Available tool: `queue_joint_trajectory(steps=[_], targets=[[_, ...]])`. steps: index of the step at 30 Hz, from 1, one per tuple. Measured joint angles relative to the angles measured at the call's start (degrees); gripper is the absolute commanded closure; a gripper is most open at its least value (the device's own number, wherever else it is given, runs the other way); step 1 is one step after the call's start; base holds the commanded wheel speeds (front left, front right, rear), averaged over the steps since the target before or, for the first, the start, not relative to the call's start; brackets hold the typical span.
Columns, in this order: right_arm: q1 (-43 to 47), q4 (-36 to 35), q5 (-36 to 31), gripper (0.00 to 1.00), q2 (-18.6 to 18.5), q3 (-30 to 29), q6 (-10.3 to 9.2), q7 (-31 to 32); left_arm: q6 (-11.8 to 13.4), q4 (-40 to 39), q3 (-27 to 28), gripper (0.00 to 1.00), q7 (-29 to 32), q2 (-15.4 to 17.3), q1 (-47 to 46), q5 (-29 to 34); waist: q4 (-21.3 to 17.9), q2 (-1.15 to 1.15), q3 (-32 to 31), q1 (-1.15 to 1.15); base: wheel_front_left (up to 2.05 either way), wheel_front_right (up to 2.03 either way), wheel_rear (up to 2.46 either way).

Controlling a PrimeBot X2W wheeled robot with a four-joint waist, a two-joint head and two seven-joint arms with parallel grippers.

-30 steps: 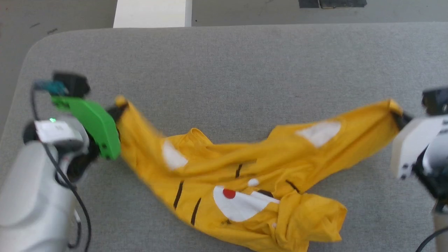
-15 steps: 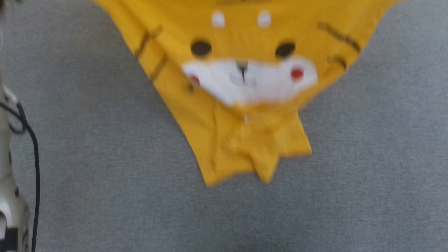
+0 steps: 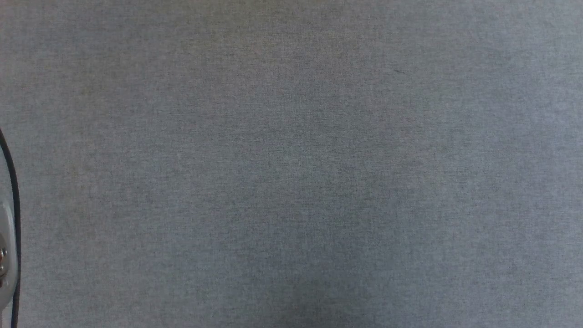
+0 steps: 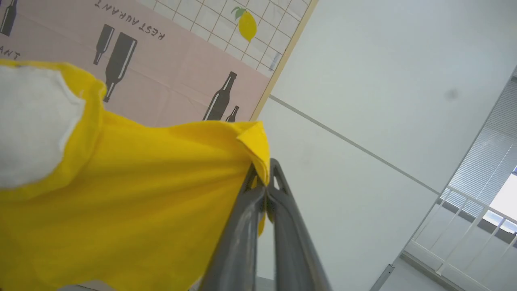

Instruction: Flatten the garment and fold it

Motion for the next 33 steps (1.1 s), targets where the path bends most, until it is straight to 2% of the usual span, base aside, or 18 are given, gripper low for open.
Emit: queue_joint_trajectory(steps=[4,6,12,17,22,26,29,33], targets=[[1.35,4.46,-0.58,1.0,0.38,1.1,0.0,-3.34,-1.99,4.12,-0.96,1.0,0.03,0.37,2.02,-0.01,0.06,0.0,-0.28,-0.01,0.0,0.0,0.0],[4.64,7.2,0.42,1.0,0.52,2.07,0.0,-4.43,-3.5,6.68,-2.68,1.0,1.26,1.13,6.06,0.31,0.13,0.0,-0.76,0.0,0.0,0.0,0.0],[19.23,13.74,5.88,1.0,0.9,5.73,0.01,-7.48,-7.31,12.83,-7.92,1.0,5.82,1.77,22.91,1.21,0.46,0.0,-3.01,0.0,0.0,0.0,0.0],[33.11,14.72,13.8,1.0,0.75,8.15,0.0,-8.67,-9.0,13.67,-11.15,1.0,10.22,0.24,39.32,-2.44,0.82,0.0,-6.48,-0.01,0.0,0.0,0.0],[47.4,10.21,20.91,1.0,-0.79,7.79,0.0,-6.68,-9.5,9.92,-11.85,1.0,12.14,-2.04,53.7,-7.27,1.11,0.0,-10.86,-0.02,0.0,0.0,0.0],[59.89,4.47,23.31,1.0,-0.83,3.05,0.0,-2.89,-9.35,5.55,-11.7,1.0,13.49,-3.36,63.66,-10.45,1.25,0.0,-14.72,-0.02,0.0,0.0,0.0],[68.52,-1.3,24.7,1.0,0.9,-0.79,0.0,0.29,-8.09,1.78,-10.83,1.0,13.68,-5.01,70.35,-13.12,1.28,0.0,-17.43,-0.02,0.0,0.0,0.0],[79.49,-8.56,24.68,1.0,5.12,-7.37,0.01,6.13,-5.54,-2.61,-10.85,1.0,14.41,-5.93,77.98,-13.5,1.33,0.0,-20.69,-0.02,0.0,0.0,0.0]])
